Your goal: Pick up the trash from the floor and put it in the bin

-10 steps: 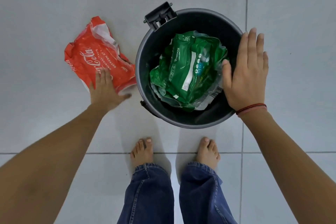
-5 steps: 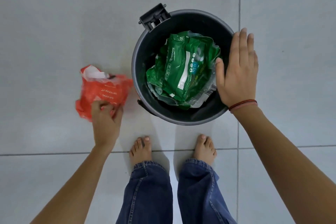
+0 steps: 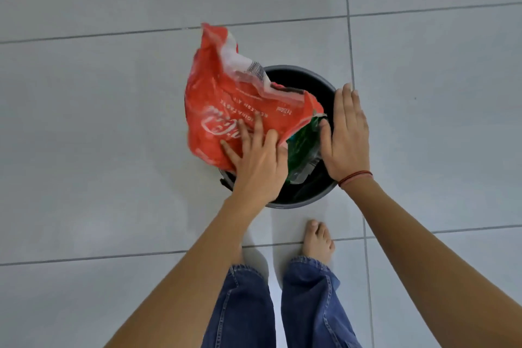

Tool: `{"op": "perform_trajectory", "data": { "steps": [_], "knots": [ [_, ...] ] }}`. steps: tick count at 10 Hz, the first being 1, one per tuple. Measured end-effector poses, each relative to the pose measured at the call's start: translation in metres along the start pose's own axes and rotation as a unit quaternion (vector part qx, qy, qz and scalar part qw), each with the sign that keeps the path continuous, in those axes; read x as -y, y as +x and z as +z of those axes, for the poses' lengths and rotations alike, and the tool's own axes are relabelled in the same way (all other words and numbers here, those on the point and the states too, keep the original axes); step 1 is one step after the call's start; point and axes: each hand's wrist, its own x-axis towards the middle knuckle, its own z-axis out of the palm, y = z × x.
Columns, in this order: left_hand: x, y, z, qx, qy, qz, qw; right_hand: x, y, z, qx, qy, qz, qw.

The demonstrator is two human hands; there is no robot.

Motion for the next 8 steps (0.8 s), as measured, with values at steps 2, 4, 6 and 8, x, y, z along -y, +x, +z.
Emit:
{"op": "perform_trajectory", "data": {
  "steps": [2,4,6,8],
  "knots": [
    [0.019,0.035,0.045,0.139,-0.049,-0.043,0.988,-0.002,-0.001,0.002,-0.008,0.011,0.002,1.0],
    [0.032,0.05,0.037,0.209,-0.077,-0.055,0.973,-0.004,0.0,0.007,-0.02,-0.004,0.0,1.0],
    [0.016,0.024,0.012,0.221,-0.079,-0.079,0.969,0.006,-0.002,-0.008,0.041,-0.048,0.022,0.998],
    [-0.014,-0.008,-0.05,0.094,0.004,0.047,0.994,0.041,-0.002,-0.057,0.072,-0.084,0.006,0.994]
  ]
}}
